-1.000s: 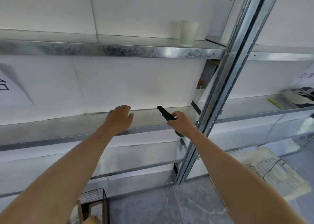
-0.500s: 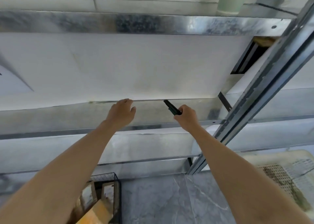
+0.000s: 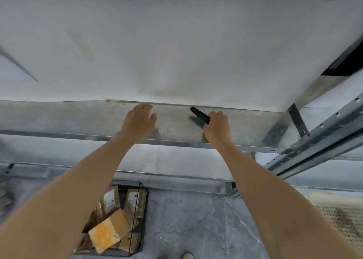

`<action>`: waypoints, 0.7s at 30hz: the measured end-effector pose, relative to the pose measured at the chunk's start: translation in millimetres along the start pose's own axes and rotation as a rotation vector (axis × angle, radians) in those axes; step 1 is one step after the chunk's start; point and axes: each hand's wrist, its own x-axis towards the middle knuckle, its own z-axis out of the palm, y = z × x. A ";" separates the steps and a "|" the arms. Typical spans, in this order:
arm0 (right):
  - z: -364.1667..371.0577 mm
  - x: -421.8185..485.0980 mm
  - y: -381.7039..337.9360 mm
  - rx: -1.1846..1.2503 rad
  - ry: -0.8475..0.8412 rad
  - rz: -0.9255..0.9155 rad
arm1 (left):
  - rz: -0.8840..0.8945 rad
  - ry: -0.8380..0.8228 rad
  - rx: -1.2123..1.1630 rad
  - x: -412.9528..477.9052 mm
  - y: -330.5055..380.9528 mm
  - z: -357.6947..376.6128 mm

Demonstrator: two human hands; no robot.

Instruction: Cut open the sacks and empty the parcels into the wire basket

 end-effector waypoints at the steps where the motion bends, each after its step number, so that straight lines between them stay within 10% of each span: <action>1: 3.3 3.5 0.6 -0.030 -0.009 -0.004 | -0.015 -0.002 0.001 0.5 -1.7 1.1; 21: -1.0 -11.7 -21.1 -0.084 0.014 0.036 | -0.053 -0.002 -0.022 -23.0 -36.7 -15.7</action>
